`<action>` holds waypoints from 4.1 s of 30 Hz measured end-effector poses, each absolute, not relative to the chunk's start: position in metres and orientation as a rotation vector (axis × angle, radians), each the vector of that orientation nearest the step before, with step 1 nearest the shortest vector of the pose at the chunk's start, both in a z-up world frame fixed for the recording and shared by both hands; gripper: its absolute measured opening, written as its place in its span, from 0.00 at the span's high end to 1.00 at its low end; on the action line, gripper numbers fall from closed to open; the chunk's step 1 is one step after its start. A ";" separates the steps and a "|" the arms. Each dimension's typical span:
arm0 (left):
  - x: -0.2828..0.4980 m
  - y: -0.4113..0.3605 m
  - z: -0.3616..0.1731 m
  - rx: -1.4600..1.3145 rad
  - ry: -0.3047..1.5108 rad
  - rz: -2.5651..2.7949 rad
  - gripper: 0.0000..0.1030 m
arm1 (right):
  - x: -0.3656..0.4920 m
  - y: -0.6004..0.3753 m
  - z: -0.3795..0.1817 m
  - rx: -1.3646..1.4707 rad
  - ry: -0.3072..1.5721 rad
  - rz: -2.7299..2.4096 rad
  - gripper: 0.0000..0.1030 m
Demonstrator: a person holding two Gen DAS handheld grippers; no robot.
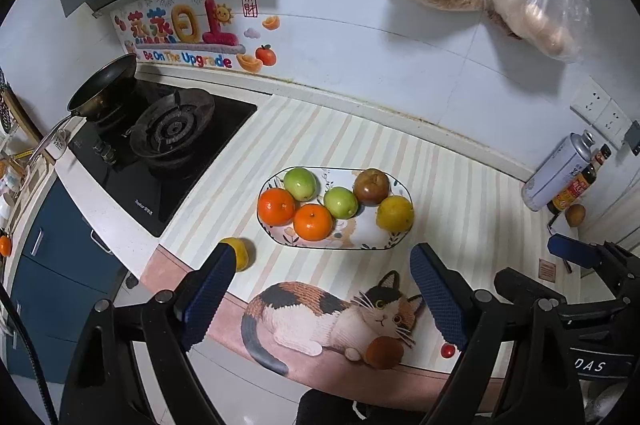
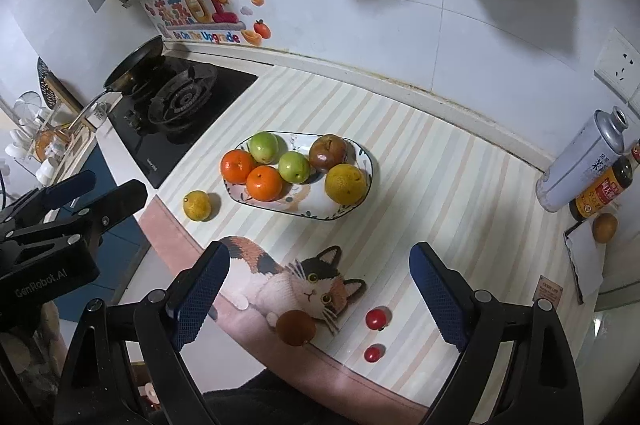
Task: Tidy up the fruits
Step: 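Grasp the small lemon with the left tool while the right tool grasps the orange on the mat, then carry the lemon and orange onto the plate and open both tools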
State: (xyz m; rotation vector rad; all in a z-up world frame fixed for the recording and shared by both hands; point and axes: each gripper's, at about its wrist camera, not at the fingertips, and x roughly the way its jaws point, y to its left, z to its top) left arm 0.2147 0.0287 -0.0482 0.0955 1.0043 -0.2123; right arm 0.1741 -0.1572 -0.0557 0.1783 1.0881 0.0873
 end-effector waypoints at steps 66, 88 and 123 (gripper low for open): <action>0.352 0.128 -0.311 -0.095 1.553 -0.003 0.46 | 0.269 -0.096 -0.331 0.350 1.587 0.089 0.40; 0.319 0.010 -0.234 -0.045 1.447 -0.267 0.46 | 0.278 -0.164 -0.241 0.471 1.332 0.076 0.42; 0.490 -0.057 -0.276 0.195 1.579 -0.321 0.26 | 0.415 -0.216 -0.294 0.465 1.395 0.008 0.33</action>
